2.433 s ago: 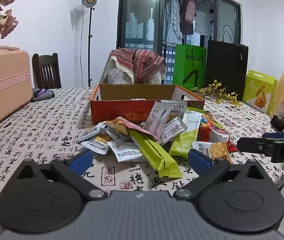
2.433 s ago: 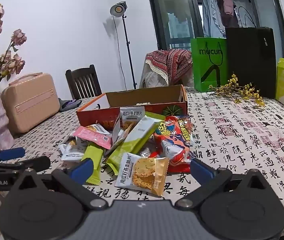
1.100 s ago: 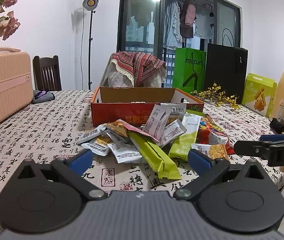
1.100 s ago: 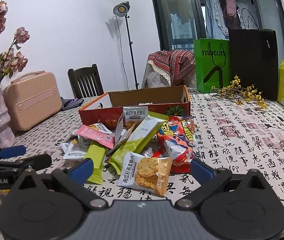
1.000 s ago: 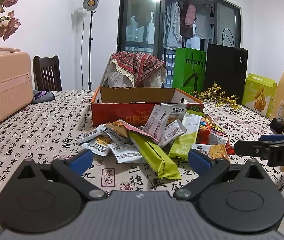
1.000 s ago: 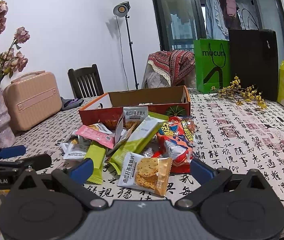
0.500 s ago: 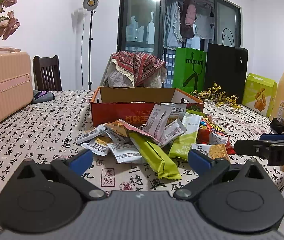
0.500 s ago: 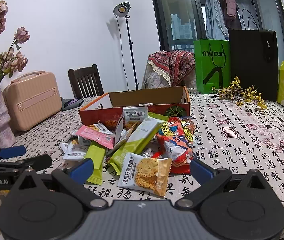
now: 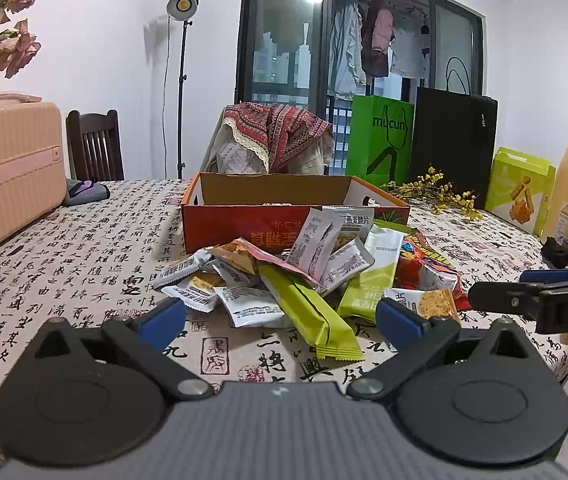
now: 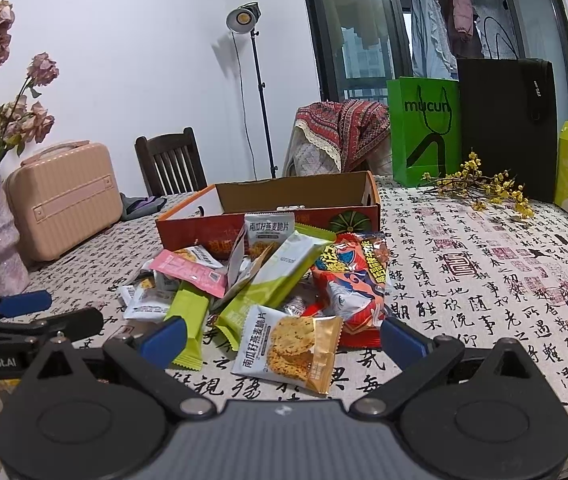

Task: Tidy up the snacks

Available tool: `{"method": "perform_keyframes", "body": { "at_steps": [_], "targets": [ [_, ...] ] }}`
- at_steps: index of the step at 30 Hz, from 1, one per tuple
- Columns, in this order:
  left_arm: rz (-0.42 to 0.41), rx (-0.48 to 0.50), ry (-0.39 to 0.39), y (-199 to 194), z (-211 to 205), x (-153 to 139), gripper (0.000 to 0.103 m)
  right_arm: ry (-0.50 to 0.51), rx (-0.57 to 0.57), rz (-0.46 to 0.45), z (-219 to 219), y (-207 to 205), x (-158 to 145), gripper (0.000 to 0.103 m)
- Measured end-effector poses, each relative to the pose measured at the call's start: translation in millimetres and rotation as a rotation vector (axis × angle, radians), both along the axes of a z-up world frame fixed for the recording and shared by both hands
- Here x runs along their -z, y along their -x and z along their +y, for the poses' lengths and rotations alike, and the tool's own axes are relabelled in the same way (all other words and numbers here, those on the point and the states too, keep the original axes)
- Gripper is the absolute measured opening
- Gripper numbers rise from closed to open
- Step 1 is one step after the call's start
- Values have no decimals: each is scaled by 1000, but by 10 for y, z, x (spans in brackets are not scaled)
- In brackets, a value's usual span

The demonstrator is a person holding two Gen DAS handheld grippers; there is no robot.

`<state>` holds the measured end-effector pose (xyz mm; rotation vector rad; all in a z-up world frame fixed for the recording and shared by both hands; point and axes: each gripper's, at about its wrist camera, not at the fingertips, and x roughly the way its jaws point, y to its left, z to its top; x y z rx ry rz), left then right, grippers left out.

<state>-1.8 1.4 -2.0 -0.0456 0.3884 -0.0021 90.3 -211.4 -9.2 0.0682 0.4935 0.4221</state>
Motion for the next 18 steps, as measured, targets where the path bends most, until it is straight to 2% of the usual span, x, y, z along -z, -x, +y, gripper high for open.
{"method": "perform_keyframes", "body": {
  "at_steps": [18],
  "targets": [
    [-3,1,1,-7,-4,1,103,0,0,1,1,-4,1,103]
  ]
}}
